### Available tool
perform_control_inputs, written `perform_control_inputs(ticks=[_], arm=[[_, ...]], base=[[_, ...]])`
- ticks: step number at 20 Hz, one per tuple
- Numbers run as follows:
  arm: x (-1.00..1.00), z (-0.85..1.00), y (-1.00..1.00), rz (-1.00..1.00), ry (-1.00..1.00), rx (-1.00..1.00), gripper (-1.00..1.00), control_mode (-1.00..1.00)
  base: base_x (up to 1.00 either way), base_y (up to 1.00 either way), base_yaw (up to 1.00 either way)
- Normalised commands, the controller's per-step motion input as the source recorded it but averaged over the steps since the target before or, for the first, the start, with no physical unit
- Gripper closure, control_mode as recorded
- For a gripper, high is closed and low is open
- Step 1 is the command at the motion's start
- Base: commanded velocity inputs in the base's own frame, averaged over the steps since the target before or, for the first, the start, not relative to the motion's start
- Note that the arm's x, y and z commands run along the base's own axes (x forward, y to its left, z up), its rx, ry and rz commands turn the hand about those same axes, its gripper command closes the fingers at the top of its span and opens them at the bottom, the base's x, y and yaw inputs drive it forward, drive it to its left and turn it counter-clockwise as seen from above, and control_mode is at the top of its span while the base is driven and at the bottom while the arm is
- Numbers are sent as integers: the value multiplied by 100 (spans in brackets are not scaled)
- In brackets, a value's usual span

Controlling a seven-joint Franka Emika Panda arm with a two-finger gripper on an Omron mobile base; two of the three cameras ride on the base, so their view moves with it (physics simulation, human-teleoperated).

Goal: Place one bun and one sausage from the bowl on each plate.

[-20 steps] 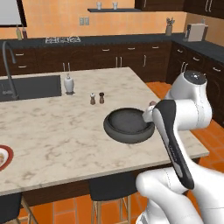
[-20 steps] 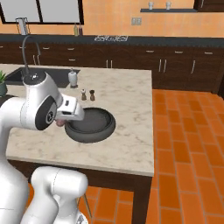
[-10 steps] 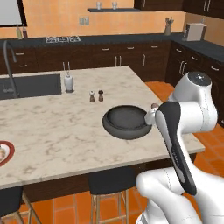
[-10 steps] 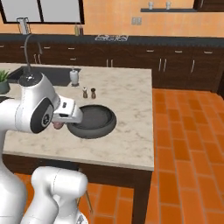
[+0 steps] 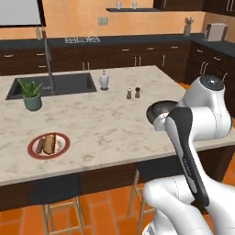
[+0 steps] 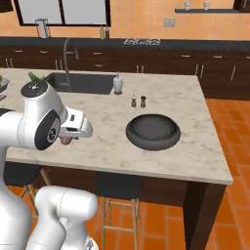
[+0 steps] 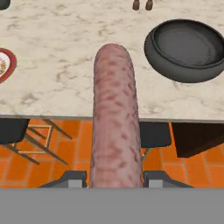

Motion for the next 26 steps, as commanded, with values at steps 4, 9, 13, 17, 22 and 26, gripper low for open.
perform_control_inputs(ticks=[4, 9, 13, 17, 22, 26], arm=[[0, 0, 0, 0, 0, 0, 100, 100], [0, 0, 0, 0, 0, 0, 100, 100], [0, 0, 0, 0, 0, 0, 100, 100], [0, 0, 0, 0, 0, 0, 100, 100], [0, 0, 0, 0, 0, 0, 100, 100], [0, 0, 0, 0, 0, 0, 100, 100]], base=[[-8, 100, 0], [0, 100, 0], [0, 100, -2], [2, 100, -4], [3, 100, -3], [7, 100, 0]])
